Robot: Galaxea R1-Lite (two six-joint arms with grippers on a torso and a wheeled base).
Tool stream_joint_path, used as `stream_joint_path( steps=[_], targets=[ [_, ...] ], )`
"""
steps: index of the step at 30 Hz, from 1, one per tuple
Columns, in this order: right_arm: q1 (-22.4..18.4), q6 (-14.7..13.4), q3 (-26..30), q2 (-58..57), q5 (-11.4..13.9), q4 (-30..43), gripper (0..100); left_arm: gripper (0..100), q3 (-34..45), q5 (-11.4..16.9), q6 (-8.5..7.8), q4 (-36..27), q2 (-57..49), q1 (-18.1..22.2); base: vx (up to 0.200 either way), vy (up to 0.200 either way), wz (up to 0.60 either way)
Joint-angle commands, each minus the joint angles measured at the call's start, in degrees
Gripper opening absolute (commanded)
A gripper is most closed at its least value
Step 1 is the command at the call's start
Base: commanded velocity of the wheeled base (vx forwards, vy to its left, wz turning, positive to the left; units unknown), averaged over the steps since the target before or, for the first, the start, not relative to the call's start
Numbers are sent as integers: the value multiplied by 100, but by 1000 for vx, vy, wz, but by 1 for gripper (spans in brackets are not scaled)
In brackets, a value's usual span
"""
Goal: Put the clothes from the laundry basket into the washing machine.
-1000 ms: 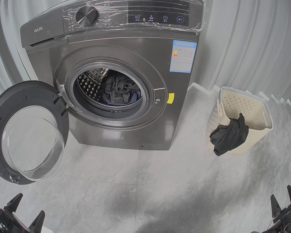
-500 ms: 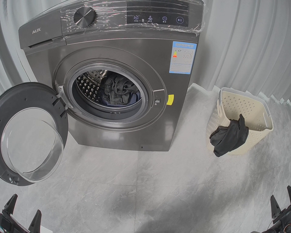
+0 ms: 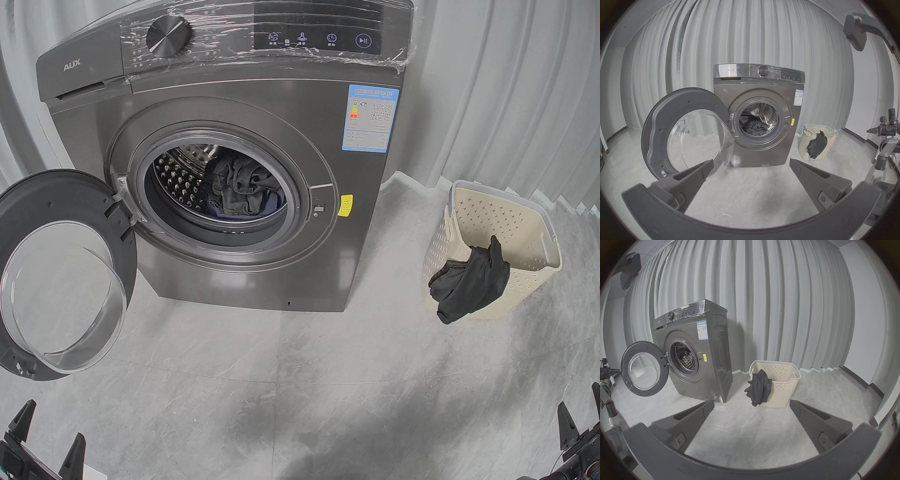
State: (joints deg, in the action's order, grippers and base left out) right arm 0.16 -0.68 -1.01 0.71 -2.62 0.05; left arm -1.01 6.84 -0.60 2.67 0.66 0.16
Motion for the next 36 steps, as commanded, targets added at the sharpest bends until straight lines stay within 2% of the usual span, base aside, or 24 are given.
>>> stream_joint_path(
  steps=[1,13,17,22,31,36],
  targets=[
    [2,-2,92,-71,-2,-5,100,100,92,2,-2,5,-66,2,0,-200,0],
    [-7,-28,92,-71,-2,13,100,100,92,10,-2,5,-66,-7,0,-200,0],
    [2,-20,92,-71,-2,4,100,100,101,10,51,23,-66,-7,0,-200,0],
    [2,7,92,-71,7,4,100,100,101,19,69,23,-66,-7,0,0,0],
    [2,-20,92,-71,7,-5,100,100,101,19,69,23,-66,-7,0,0,-600],
    [2,-2,92,-71,7,-5,100,100,101,19,69,23,-66,-7,0,0,0]
  ],
)
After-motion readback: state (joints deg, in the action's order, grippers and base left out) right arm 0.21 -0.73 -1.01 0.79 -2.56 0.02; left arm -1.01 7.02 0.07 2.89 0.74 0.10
